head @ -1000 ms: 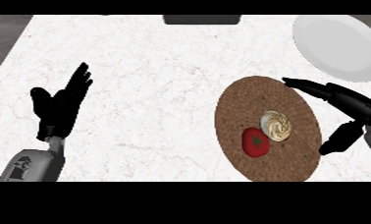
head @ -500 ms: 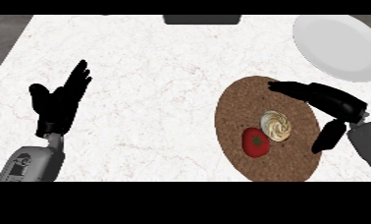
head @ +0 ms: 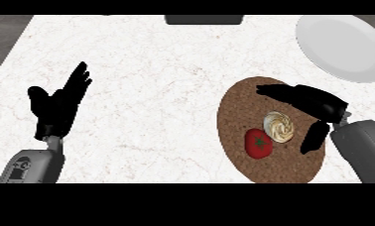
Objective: Pick the cupcake from the placemat and place it in the plate
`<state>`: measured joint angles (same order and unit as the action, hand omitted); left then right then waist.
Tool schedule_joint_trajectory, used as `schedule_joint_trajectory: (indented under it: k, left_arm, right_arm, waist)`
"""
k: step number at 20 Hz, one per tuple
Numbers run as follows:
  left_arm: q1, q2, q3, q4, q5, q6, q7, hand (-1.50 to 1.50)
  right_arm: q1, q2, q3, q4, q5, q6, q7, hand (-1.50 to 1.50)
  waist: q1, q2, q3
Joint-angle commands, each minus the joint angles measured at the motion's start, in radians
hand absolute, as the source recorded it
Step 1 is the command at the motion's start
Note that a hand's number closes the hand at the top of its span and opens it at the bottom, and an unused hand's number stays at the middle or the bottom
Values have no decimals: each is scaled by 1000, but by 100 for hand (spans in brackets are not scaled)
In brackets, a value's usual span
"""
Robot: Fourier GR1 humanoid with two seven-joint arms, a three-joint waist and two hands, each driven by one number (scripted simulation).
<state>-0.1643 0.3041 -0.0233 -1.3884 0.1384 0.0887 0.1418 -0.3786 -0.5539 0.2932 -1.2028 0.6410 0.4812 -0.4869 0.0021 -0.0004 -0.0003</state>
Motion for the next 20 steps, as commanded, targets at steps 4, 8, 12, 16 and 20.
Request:
schedule_joint_trajectory:
  k: [4,8,12,16,20]
  left_arm:
    - [-19,-33,15,-17,-37,-12,48,0]
    - [-33,-42,39,-16,-39,-29,44,0]
    - [16,-47,50,-31,-45,-36,8,0]
    - [-21,-47,58,70,-61,-59,-28,0]
    - [-3,-50,63,8,-55,-63,3,0]
  right_arm:
    - [33,56,-14,-29,117,-7,16,-150]
    - [-6,118,-10,33,178,-3,29,-150]
    - [8,86,27,96,245,-39,-95,150]
    - [-20,74,38,90,259,-19,-184,150]
    - [48,136,33,57,261,-40,-144,150]
  waist:
    - [-3,0,0]
    - [-1,0,0]
    - [2,1,0]
    - [0,2,0]
    - [-1,0,0]
